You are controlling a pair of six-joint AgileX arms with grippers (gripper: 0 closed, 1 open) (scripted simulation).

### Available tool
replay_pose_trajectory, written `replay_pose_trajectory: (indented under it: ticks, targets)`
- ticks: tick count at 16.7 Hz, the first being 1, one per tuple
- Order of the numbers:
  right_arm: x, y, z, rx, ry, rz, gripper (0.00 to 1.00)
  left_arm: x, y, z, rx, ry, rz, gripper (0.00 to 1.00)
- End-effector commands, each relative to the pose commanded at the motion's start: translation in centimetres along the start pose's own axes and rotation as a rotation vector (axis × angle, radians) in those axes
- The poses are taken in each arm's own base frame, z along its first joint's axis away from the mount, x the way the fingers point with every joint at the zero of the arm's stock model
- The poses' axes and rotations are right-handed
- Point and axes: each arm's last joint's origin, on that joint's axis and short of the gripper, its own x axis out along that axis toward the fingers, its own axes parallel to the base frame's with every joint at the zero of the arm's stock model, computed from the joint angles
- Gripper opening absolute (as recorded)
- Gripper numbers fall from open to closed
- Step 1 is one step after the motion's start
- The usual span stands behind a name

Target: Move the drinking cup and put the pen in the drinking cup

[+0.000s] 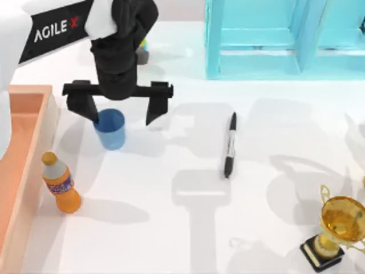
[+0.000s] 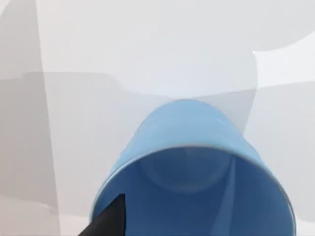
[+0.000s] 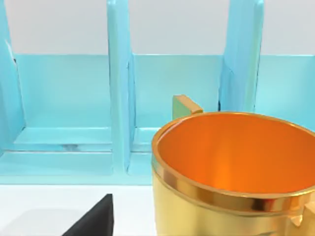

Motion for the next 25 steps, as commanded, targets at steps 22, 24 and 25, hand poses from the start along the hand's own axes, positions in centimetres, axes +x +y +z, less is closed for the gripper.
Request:
replay_pose_trajectory:
  ticks: [22,24,25]
  targets:
    - [0.0,0.0,0.0,0.0,0.0,0.0,1.0,-14.4,0.4,1.1,0.002,-0.008,-0.003,1.0]
    - [0.0,0.0,0.0,0.0,0.0,0.0,1.0,-14.8,0.6,0.8,0.003,-0.002,-0.001,1.0]
    - [0.0,0.0,0.0,0.0,0.0,0.0,1.0,-14.9,0.7,0.7,0.003,-0.001,-0.001,1.0]
